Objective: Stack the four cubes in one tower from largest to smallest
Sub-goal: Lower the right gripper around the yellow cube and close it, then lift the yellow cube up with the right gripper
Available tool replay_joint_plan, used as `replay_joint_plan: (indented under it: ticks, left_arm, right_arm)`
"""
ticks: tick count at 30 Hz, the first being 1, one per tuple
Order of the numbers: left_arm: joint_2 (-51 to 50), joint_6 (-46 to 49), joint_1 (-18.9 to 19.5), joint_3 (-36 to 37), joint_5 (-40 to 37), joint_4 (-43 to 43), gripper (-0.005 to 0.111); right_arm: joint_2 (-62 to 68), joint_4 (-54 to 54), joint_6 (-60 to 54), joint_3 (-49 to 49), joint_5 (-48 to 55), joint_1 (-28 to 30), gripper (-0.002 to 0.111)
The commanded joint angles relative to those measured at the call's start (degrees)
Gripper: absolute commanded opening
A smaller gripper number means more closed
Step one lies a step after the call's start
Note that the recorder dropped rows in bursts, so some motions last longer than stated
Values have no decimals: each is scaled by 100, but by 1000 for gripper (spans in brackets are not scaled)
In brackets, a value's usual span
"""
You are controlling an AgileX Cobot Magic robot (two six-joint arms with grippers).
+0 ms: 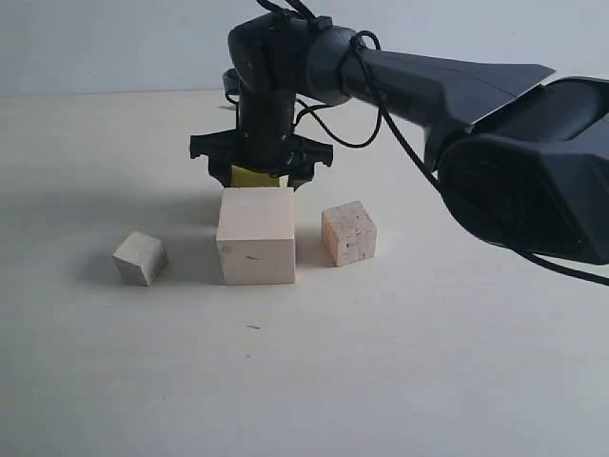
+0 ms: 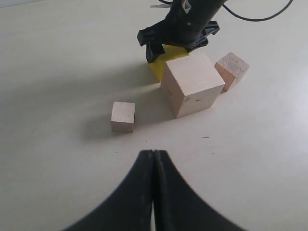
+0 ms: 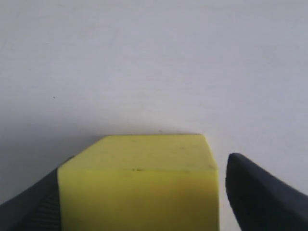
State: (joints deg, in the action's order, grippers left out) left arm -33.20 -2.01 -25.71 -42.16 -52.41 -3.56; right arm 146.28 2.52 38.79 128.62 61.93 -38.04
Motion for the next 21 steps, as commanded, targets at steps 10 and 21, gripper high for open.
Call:
replay_joint_plan:
  ticks: [10, 21]
  left_arm:
    - [39, 22, 8, 12, 2, -12, 0]
    - [39, 22, 8, 12, -143, -12, 0]
  right_arm:
    - [-36, 109, -923, 36, -94, 21, 25]
    - [-895, 1167, -1025, 36, -118, 21, 0]
